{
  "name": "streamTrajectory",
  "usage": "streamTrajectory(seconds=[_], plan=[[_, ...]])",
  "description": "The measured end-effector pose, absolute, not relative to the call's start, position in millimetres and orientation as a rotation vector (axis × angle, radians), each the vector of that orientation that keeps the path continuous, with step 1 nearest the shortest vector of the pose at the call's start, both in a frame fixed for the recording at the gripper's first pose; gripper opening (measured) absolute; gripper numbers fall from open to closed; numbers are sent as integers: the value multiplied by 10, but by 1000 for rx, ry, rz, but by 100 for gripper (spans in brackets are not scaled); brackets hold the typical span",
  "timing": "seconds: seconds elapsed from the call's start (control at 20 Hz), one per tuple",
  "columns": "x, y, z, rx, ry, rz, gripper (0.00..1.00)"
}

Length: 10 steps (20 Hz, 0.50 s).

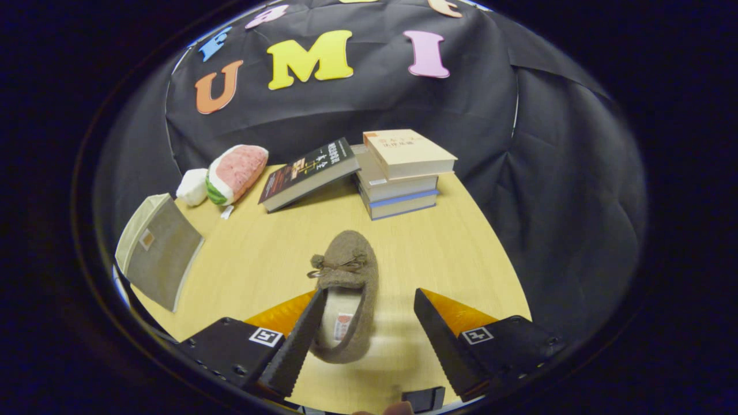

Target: Open the storage box then place both shoes into the box .Put the left shoe in first, then the right shoe, with the right side of both shoes facing outward in a uniform manner.

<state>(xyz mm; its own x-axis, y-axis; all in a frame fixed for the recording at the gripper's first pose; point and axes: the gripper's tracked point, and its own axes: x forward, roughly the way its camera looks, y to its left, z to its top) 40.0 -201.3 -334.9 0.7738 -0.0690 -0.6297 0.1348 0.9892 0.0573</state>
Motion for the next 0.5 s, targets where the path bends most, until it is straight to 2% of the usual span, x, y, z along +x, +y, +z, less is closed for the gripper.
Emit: streamTrajectory(seconds=[0.4, 0.45, 0.5], plan=[[654, -1992, -3872, 141, 795, -88, 94], [684, -1995, -3916, 146, 801, -92, 81], [699, -1992, -3925, 151, 806, -94, 76]])
